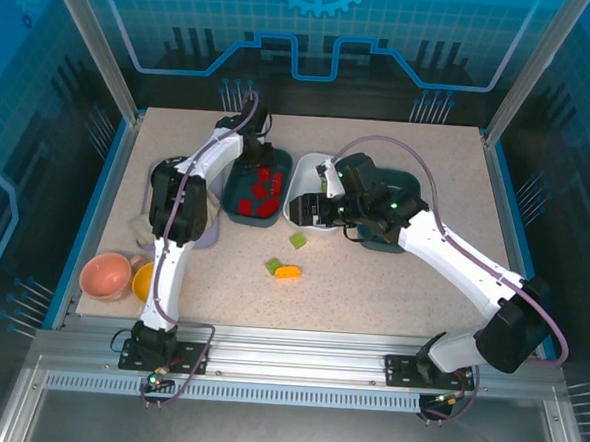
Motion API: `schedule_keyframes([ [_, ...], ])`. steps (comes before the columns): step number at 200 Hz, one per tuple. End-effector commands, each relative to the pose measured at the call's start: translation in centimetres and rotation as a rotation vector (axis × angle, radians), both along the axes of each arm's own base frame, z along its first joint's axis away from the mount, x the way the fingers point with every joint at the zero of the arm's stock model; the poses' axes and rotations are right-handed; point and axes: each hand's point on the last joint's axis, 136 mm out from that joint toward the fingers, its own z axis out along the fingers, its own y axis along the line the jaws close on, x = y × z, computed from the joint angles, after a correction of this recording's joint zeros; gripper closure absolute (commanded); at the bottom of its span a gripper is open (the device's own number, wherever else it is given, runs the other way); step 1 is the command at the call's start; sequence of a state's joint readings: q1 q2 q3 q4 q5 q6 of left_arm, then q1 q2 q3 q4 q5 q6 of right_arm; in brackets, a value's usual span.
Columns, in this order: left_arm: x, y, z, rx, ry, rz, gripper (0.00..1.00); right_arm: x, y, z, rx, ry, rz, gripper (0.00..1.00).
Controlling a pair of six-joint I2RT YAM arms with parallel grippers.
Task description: Sort the legos into containers by color
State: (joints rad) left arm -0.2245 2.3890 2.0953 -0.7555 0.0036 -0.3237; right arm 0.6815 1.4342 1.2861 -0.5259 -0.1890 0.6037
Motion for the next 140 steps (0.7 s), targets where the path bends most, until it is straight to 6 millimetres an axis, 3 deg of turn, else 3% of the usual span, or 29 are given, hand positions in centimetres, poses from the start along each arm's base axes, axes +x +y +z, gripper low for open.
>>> schedule_keyframes([
  [1,0.3,-0.8,1.1,-0.054,-0.004,0.008,0.52,0.1,0.0,0.0,-0.018,0.01,0.024,0.2],
  [39,-0.1,-1.9,5.8,-0.077,-0.076,0.005,0.37,-0.8,-1.0,-2.8,-0.177,-0.008,0.075,0.21],
  [79,-2.4,-2.0,13.3,-0.138,-0.181,0.052,0.3,-2.4,-0.9,-5.8,-0.324,-0.024,0.146,0.19],
  [93,-3.8,-1.9,16.2,-0.19,-0.218,0.077,0.28,-3.2,-0.3,-6.8,-0.374,-0.035,0.2,0.17],
  [118,-7.5,-1.2,18.7,-0.248,-0.228,0.13,0.26,-5.2,0.8,-9.1,-0.503,-0.083,0.372,0.14],
  [140,-12.0,-0.5,19.2,-0.322,-0.217,0.182,0.24,-6.8,1.1,-11.9,-0.623,-0.109,0.55,0.13],
])
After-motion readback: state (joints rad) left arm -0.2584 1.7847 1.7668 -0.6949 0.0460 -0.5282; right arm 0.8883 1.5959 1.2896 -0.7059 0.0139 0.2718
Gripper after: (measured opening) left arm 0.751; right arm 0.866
